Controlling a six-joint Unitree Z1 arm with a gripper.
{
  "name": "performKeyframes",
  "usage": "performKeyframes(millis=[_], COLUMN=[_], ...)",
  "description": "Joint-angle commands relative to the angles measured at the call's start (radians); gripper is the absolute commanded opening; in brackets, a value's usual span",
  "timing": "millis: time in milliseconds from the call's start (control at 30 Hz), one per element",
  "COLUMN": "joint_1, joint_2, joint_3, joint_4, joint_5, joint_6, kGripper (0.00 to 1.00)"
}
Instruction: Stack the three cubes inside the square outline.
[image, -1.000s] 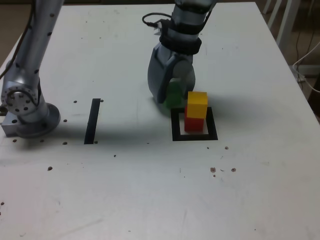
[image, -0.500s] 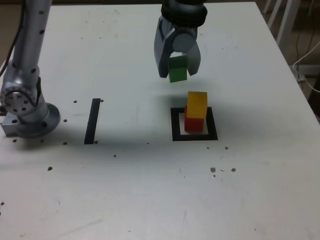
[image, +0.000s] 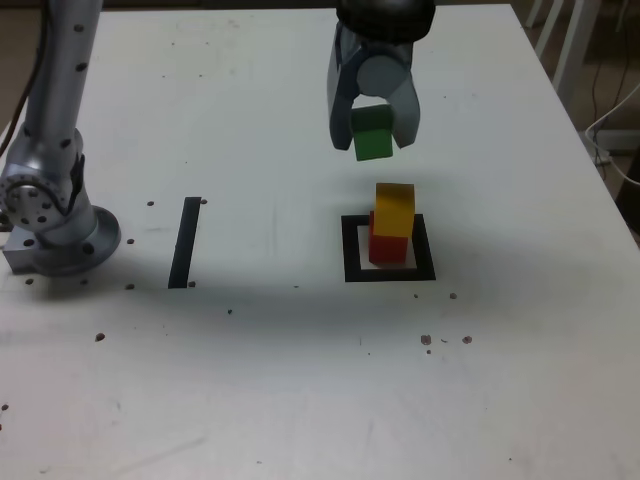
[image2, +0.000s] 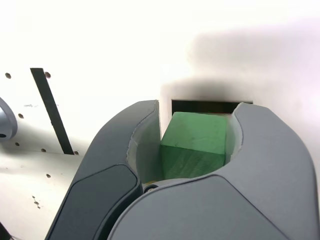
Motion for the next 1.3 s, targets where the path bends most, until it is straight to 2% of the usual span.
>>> performKeyframes(millis=[0,433,700,1267], joint_1=[-0.017,-0.091,-0.119,-0.137], joint_2=[-0.001,0.039,0.069,0.099], joint_3=[-0.021,-0.102,-0.122,-0.133], joint_4=[0.015,0.084,0.093,0.096], joint_5=[-0.004,-0.016,-0.04,-0.065], joint_6=[0.003,0.021,0.029,0.029], kGripper=[0.25,0.25,0.25,0.25])
